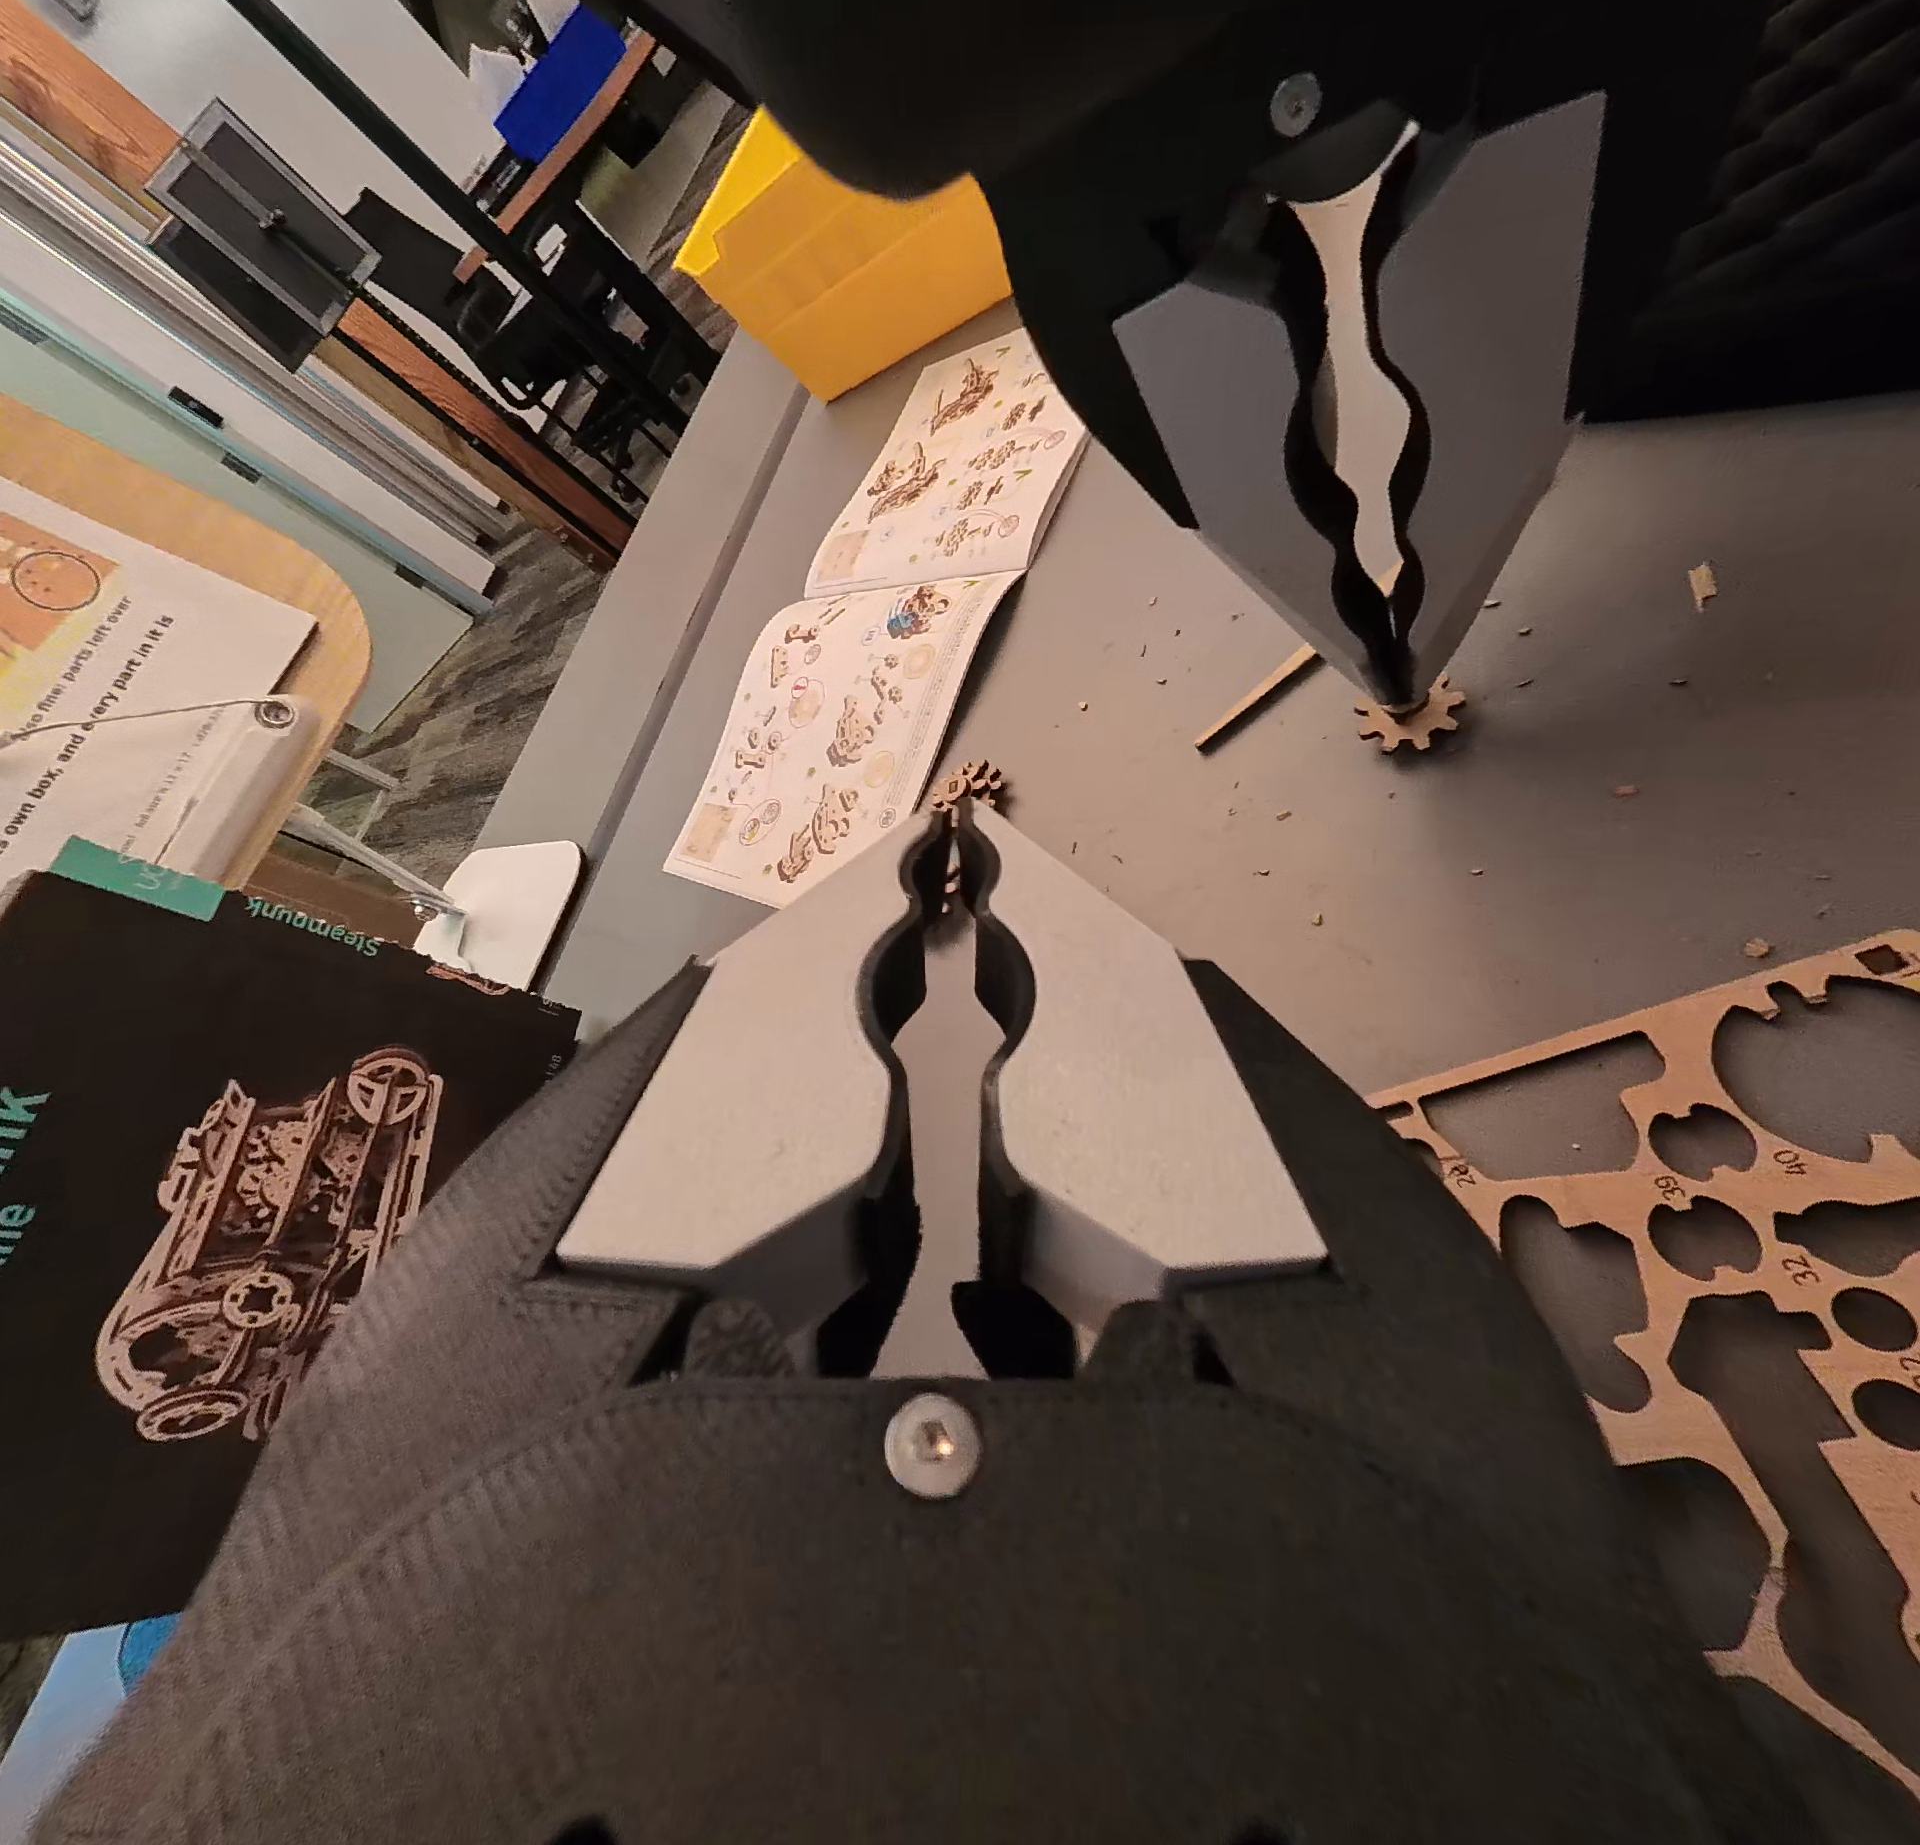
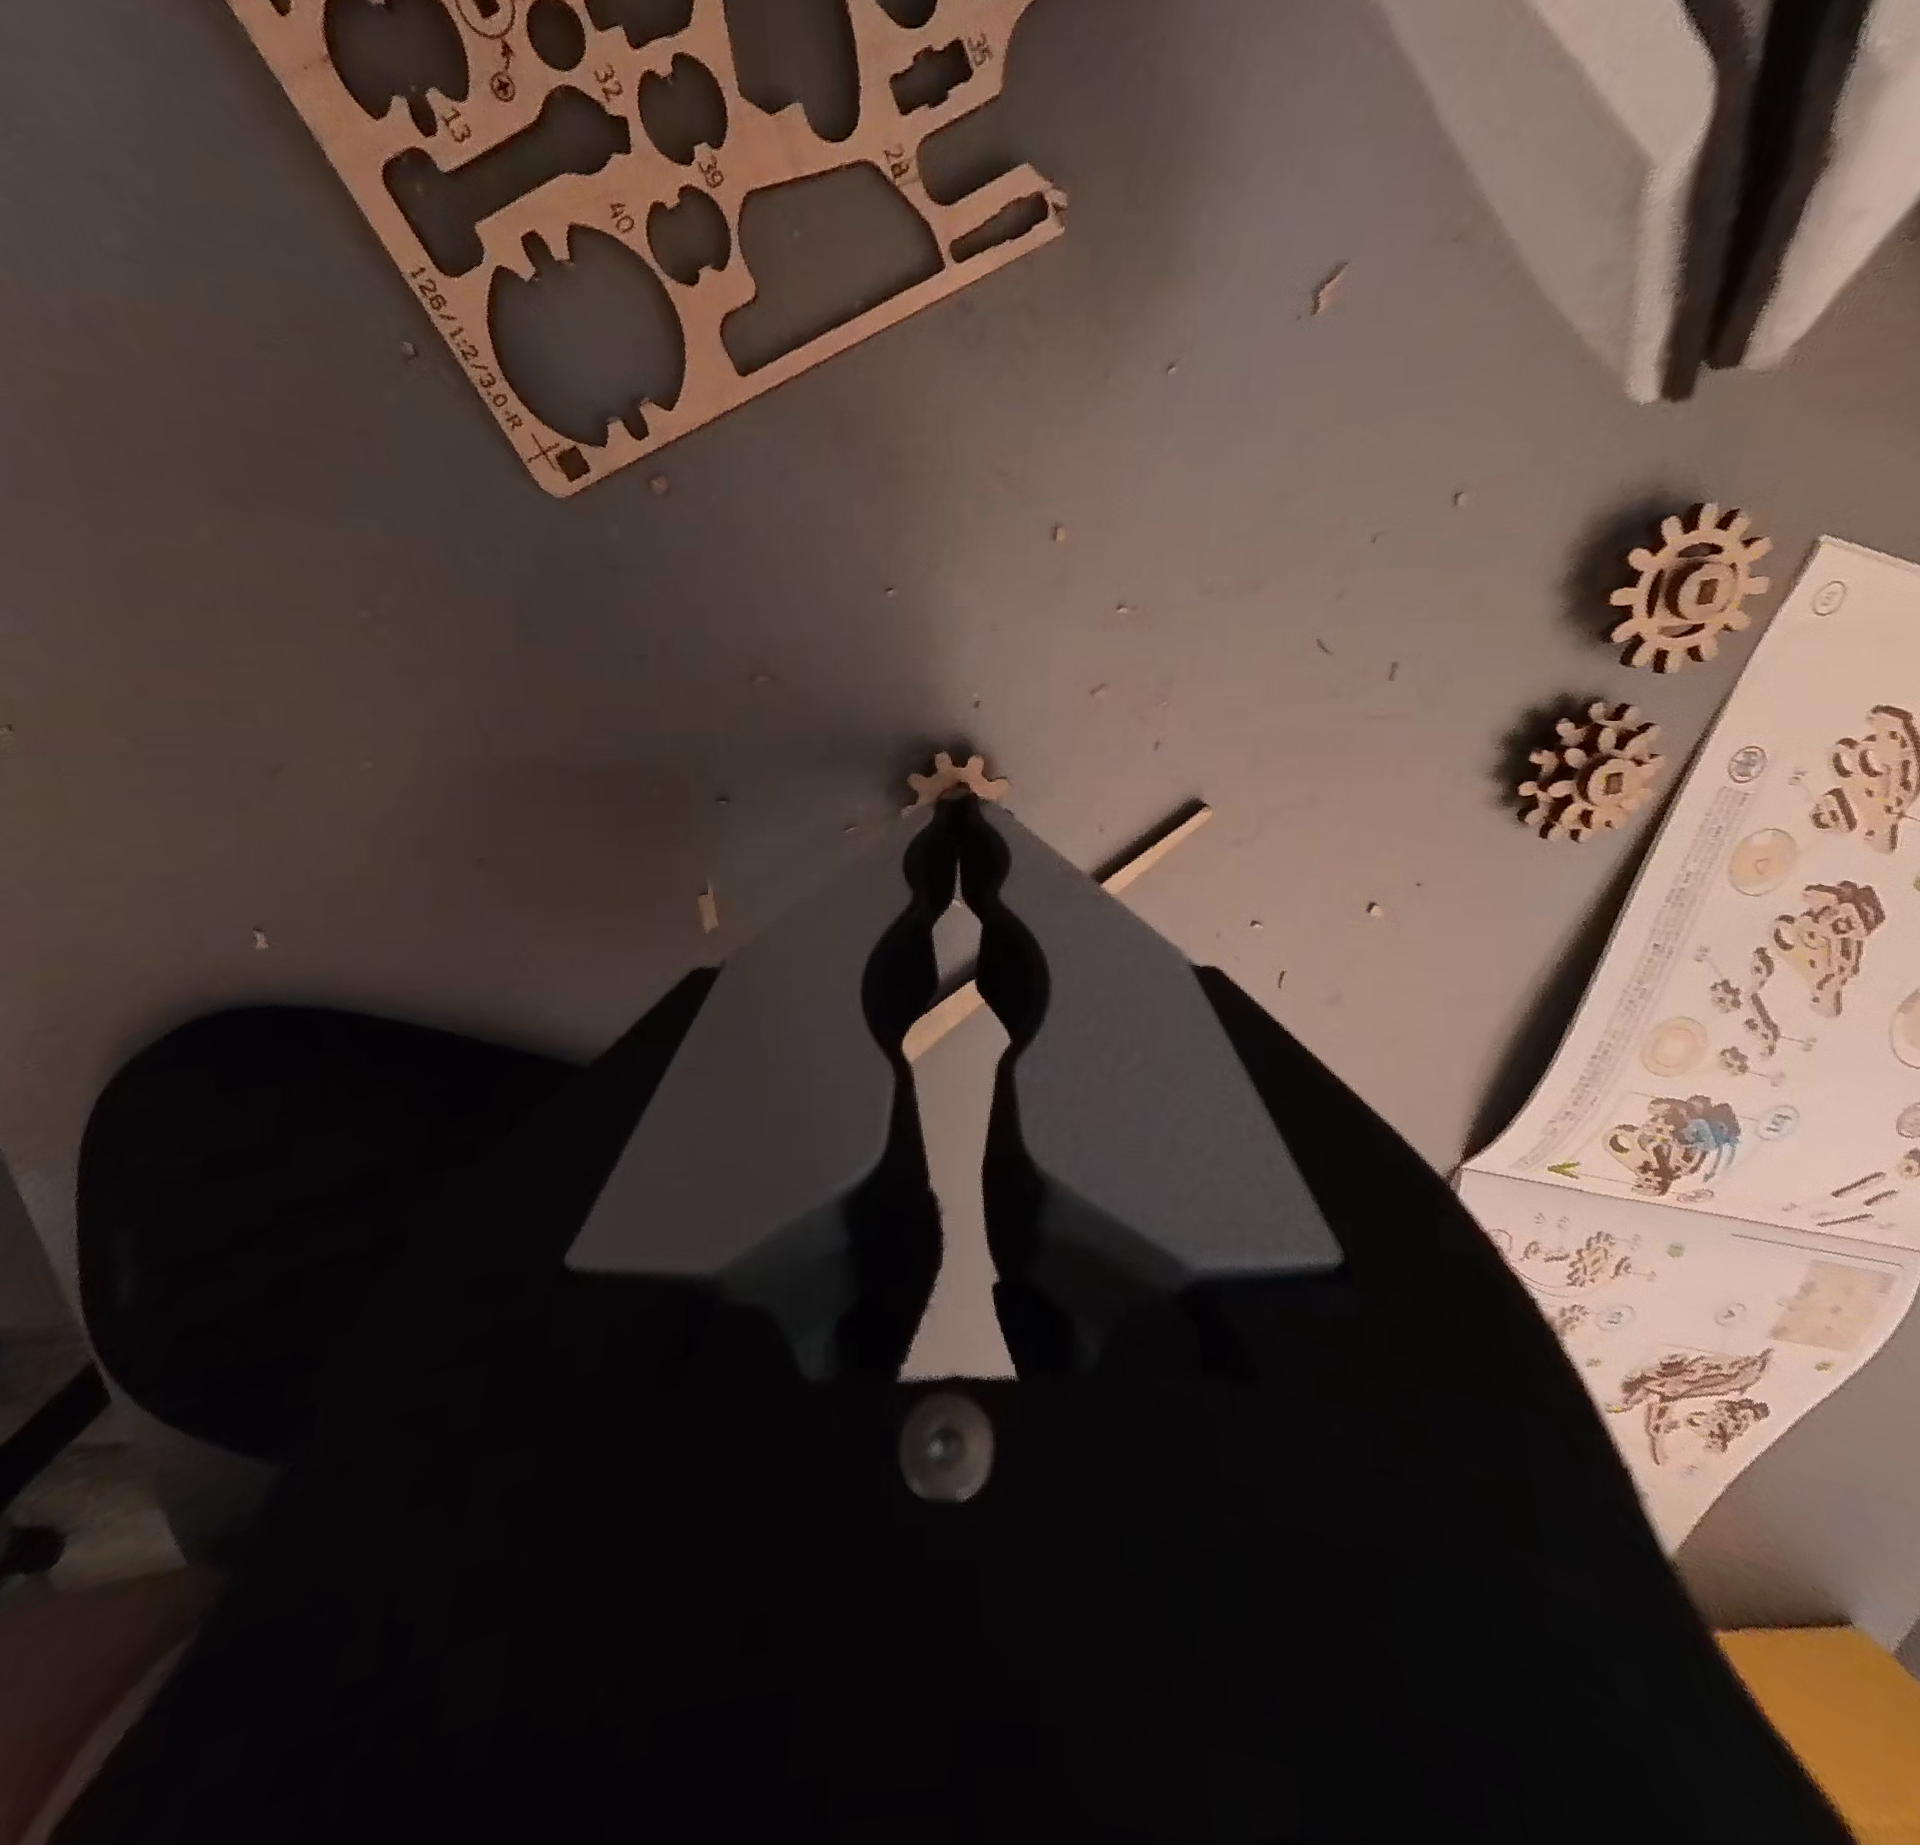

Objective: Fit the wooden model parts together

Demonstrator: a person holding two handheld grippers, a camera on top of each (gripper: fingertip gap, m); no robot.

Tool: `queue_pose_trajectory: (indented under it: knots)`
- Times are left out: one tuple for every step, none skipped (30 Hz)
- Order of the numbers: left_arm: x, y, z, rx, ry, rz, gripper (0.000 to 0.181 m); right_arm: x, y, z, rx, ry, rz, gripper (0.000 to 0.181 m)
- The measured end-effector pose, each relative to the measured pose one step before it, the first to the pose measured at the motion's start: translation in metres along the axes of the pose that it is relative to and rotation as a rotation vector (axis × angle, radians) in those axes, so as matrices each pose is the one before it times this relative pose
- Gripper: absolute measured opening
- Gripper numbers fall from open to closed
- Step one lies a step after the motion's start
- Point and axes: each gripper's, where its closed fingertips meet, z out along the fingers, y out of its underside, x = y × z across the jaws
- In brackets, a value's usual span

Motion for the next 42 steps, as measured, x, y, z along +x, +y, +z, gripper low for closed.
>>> queue_pose_trajectory:
  knots:
    - [0.00059,-0.00005,0.00035,0.0,0.0021,0.001,0.0,0.00002,0.00005,-0.00006,0.0038,-0.0025,-0.0003,0.001]
    - [0.0005,-0.0001,0.00023,-0.0004,0.0013,0.0008,0.0,0.00001,-0.00012,0.00004,0.0006,0.0021,-0.0003,0.001]
    - [0.00013,-0.00009,0.00006,-0.0005,0.0003,0.0007,0.0,-0.00009,0.00006,0.00001,-0.0001,0.0052,-0.0085,0.0]
    - [0.0001,-0.00023,0.00009,0.001,-0.0002,-0.0003,0.0,0.00003,-0.00007,-0.00006,0.0018,0.0037,-0.0033,0.0]
    - [-0.0003,0.00007,0.00001,-0.0012,-0.0012,0.0003,0.0,0.00003,-0.00001,0.00005,0.0005,-0.0009,0.0049,0.0]
    - [-0.00007,0.00001,-0.00007,-0.0003,-0.0007,0.0007,0.0,-0.00005,-0.00006,-0.0001,0.0022,-0.0028,-0.0037,0.0]
    - [0.00003,-0.00024,-0.00007,0.0014,0.0,-0.0006,0.0,0.00007,0.0,0.00001,0.0028,-0.0006,0.0,0.0]
    - [-0.00033,-0.00002,-0.00004,0.0,-0.0008,-0.0012,0.0,-0.00008,-0.00007,-0.00001,-0.0004,0.0004,-0.0008,0.0]
    - [0.00008,0.00013,0.00005,-0.0009,0.0,0.0001,0.0,0.00002,-0.00004,-0.00004,0.0015,0.0007,0.0007,0.0]
    - [0.00008,0.00012,0.00001,-0.0003,0.0006,0.0009,0.0,-0.00005,0.00002,-0.00003,0.0001,0.0013,-0.0039,0.0]
    - [0.00005,-0.00009,0.00009,0.0002,0.0,-0.0003,0.0,0.00003,-0.00004,0.00002,0.0026,-0.0013,0.0023,0.0]
    - [0.00014,-0.00002,0.00017,-0.0005,0.0008,-0.0007,0.0,-0.00003,-0.00006,-0.00004,0.0006,-0.0021,0.0019,0.0]
    - [0.0004,-0.00007,0.00005,-0.0003,0.0014,0.0009,0.0,0.00005,-0.00009,-0.00001,-0.0008,-0.0005,-0.0015,0.0]
    - [0.00006,-0.00022,0.00001,0.0007,-0.0002,0.0014,0.0,0.0,-0.00009,0.00002,-0.0023,0.0027,0.0004,0.0]
    - [0.00013,-0.00021,0.00005,-0.0001,0.0004,0.0001,0.0,-0.00004,-0.00003,0.00003,-0.0041,0.0033,-0.0006,0.0]
    - [0.00018,-0.00022,0.00001,0.0004,0.0009,-0.0001,0.0,-0.00007,-0.00031,0.00006,-0.0004,0.0059,-0.0097,0.0]
    - [0.00008,-0.00013,-0.00001,0.0007,0.0002,0.0003,0.0,0.00001,-0.0001,0.00001,-0.0028,0.0034,0.0045,0.0]
    - [-0.00002,0.00017,0.00008,-0.0015,-0.0005,0.0009,0.0,-0.00002,-0.00001,0.00002,-0.0011,0.0025,-0.0045,0.0]
    - [-0.00027,0.00006,-0.00015,-0.0006,-0.0011,0.0004,0.0,0.00001,-0.00003,0.00003,0.0008,0.0012,0.0006,0.0]
    - [-0.00022,-0.00007,-0.00017,0.001,-0.0003,-0.0014,0.0,-0.00009,-0.00007,-0.00007,-0.0008,0.0034,-0.0017,0.0]
    - [-0.00027,0.00013,-0.00018,0.0004,-0.0001,-0.0027,0.0,0.00006,-0.00004,-0.00002,0.0043,-0.0011,-0.0009,0.0]
    - [-0.00046,0.00015,-0.0003,0.0005,-0.0012,-0.0015,0.0,0.00004,0.00003,-0.00006,0.0041,-0.0053,0.0081,0.0]
    - [-0.0004,-0.00012,-0.00031,0.0017,-0.0006,-0.001,0.0,0.00002,-0.00007,0.00002,0.0017,-0.0036,0.0024,0.0]
    - [-0.00024,-0.00011,-0.00023,0.0007,-0.0003,-0.0018,0.0,-0.00006,-0.00003,0.00002,0.0012,-0.0002,-0.0055,0.0]
    - [-0.00002,0.00007,0.00006,0.0004,0.0005,-0.0012,0.0,0.00001,0.00007,-0.00008,-0.0014,0.0027,0.0026,0.0]
    - [0.00028,0.00013,0.00012,-0.0003,0.0012,0.0003,0.0,-0.00003,0.00002,0.00005,0.0001,0.0025,-0.0047,0.0]
    - [0.00051,0.00011,0.00023,-0.0008,0.0017,0.0008,0.0,0.00002,-0.00006,-0.00007,0.0048,-0.0028,0.0048,0.0]
    - [0.0002,0.0003,0.00023,-0.0012,0.0005,0.0003,0.0,0.00007,-0.00005,-0.00004,0.005,-0.0054,0.0045,0.0]
    - [0.0003,0.0002,0.00021,-0.001,0.0014,-0.0002,0.0,-0.00001,0.00006,0.00002,0.0078,-0.0071,0.0043,0.0]
    - [0.00035,-0.00014,0.00007,0.0013,0.0013,-0.0005,0.0,0.00002,-0.00012,-0.00007,0.0055,-0.0031,-0.0003,0.0]
    - [0.00006,0.00014,-0.00002,0.0006,0.0004,-0.0011,0.0,-0.00006,-0.00004,0.00006,0.0053,-0.0004,-0.0053,0.0]
    - [0.00005,0.00053,0.0,-0.0012,0.0012,-0.0008,0.0,-0.00008,0.00002,-0.00005,0.0141,-0.0092,-0.0064,0.001]
    - [-0.0001,0.00066,-0.00015,-0.001,0.0,0.0,0.0,0.00017,-0.0003,-0.00016,0.0276,-0.0224,0.0096,0.0]
    - [0.00017,0.001,-0.00013,-0.0028,0.0013,0.0007,0.0,0.00006,-0.00051,-0.00015,0.0306,-0.0233,0.0234,0.0]
    - [0.0001,0.00085,-0.00003,-0.0031,0.0011,0.0015,0.0,-0.00036,0.00019,-0.00023,0.0208,-0.0108,0.0055,0.001]
    - [0.00032,0.00036,0.00009,-0.0011,0.0006,0.0015,0.0,0.00099,0.00155,-0.00094,0.0037,0.0098,-0.0141,0.0]
    - [0.00067,-0.00018,0.00018,-0.0007,0.0017,0.0018,0.0,0.0061,0.00157,-0.00193,-0.0043,0.0463,-0.0131,0.0]
    - [0.00099,-0.00022,0.00048,-0.0005,0.0025,0.0036,0.0,0.00214,-0.00099,-0.00288,0.0121,0.0219,-0.0139,0.0]
    - [0.0011,0.0002,0.00074,-0.0035,0.0029,0.0056,0.0,-0.00223,-0.00336,-0.00364,0.0261,-0.0084,-0.0117,0.003]
    - [0.00106,0.00069,0.00079,-0.0052,0.0022,0.0061,0.0,0.0005,-0.00376,-0.00382,0.0315,0.0061,0.0002,0.007]
    - [0.00088,0.00071,0.00064,-0.0044,0.002,0.0051,0.0,0.00263,-0.00201,-0.00339,0.0231,0.0132,0.012,0.011]
    - [0.00062,0.00056,0.00036,-0.0036,0.0013,0.004,0.0,-0.00134,-0.00091,-0.00219,0.0185,-0.0172,0.0187,0.016]
